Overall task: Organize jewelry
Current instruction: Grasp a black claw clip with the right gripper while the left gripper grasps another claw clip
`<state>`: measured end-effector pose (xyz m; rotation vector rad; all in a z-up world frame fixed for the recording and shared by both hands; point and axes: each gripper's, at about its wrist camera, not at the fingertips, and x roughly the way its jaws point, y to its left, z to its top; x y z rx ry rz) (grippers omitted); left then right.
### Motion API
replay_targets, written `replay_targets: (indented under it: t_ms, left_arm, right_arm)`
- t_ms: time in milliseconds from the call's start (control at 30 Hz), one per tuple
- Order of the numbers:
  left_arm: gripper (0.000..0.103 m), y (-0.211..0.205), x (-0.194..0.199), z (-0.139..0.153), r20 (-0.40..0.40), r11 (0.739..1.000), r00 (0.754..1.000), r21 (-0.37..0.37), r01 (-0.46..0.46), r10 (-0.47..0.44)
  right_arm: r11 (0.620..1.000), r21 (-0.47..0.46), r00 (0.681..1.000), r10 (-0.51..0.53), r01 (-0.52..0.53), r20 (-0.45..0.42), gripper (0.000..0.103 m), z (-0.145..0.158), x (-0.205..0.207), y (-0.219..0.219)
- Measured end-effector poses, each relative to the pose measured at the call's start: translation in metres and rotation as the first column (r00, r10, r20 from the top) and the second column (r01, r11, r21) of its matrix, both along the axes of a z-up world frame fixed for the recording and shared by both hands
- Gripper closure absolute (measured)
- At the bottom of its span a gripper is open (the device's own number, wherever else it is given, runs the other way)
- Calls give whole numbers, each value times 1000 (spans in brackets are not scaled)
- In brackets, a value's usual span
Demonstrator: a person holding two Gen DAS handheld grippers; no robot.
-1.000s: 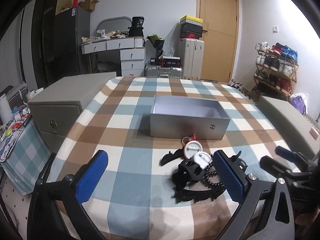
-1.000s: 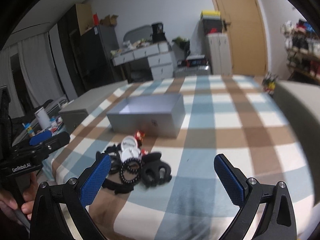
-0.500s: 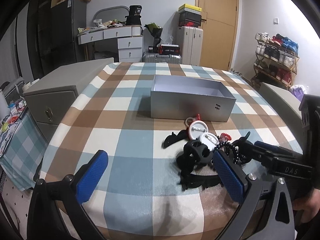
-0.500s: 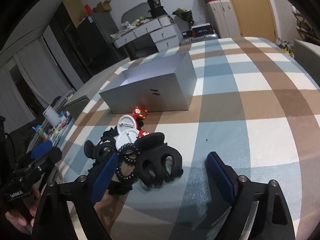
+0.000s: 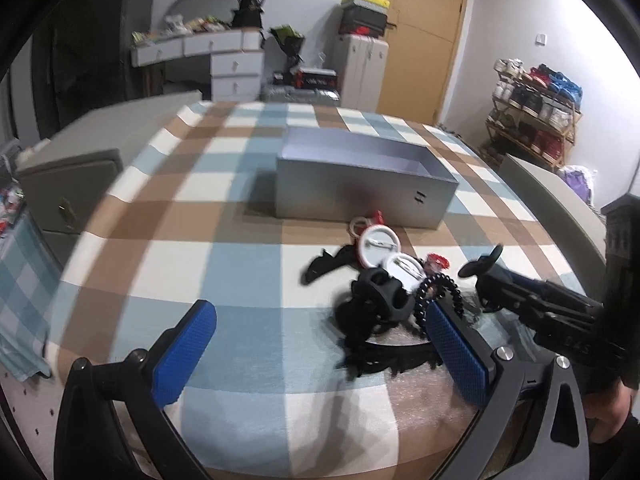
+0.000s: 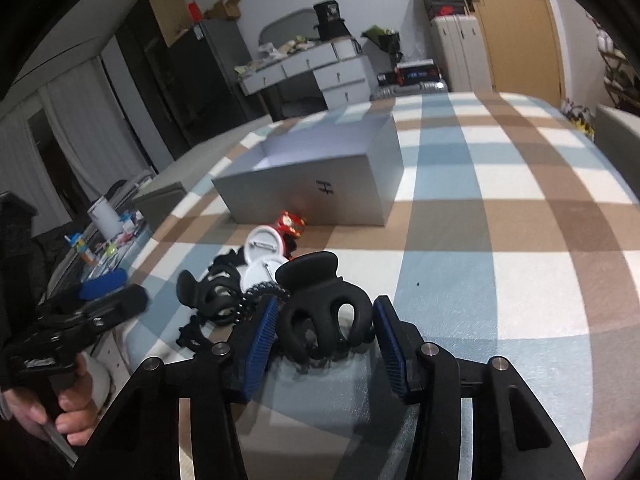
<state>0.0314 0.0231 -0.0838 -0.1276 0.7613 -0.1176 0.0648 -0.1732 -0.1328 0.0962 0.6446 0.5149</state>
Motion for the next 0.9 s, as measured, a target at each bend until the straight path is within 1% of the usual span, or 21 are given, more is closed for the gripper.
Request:
replay_targets:
  t_ms: [200, 300, 333, 433, 467, 533, 600, 733, 800, 833, 867, 900]
  left_arm:
    - [1, -5, 12, -8, -57, 997, 997, -64, 53, -57]
    - [1, -7, 17, -11, -80, 994, 993, -78, 75, -82]
    - [2, -7, 19, -13, -91, 992, 992, -93, 83, -92]
    - [3, -5, 24, -17, -124, 991, 989, -117, 64, -79]
    - [9, -4, 25, -18, -133, 988, 988, -139, 65, -84]
    - [16, -3, 26, -20, -151, 982, 984, -175, 68, -95]
    - [20, -4, 24, -19, -150, 982, 984, -173, 72, -98]
    - [34, -4, 23, -18, -151, 982, 982, -170, 85, -111]
    - [43, -2, 23, -19, -152, 976, 980, -193, 98, -128]
    - [52, -1, 23, -19, -152, 970, 978, -216, 111, -146]
    - [58, -1, 24, -18, -149, 967, 976, -224, 120, -156]
    - [59, -3, 22, -17, -141, 967, 976, -220, 129, -163]
  right_arm:
    - [1000, -17, 1000, -15, 15, 20, 55, 7, -3, -3]
    - [999, -29, 999, -25, 25, 23, 55, 10, -3, -3]
    - [999, -37, 999, -30, 31, 22, 55, 12, -3, -3]
    - [998, -45, 999, -41, 43, 26, 55, 16, -2, -3]
    - [998, -43, 999, -42, 44, 29, 55, 17, -2, -3]
    - [998, -41, 998, -46, 47, 35, 55, 19, -1, -4]
    - [997, -50, 998, -50, 51, 34, 55, 21, 0, -2]
    - [996, -58, 997, -60, 62, 39, 55, 23, 1, -1]
    - [997, -56, 997, -59, 61, 39, 55, 23, 1, -1]
    - [997, -54, 998, -56, 58, 39, 55, 23, 1, 0]
    - [997, -55, 998, -58, 60, 39, 55, 23, 1, 0]
    - [997, -55, 997, -61, 63, 41, 55, 23, 0, 0]
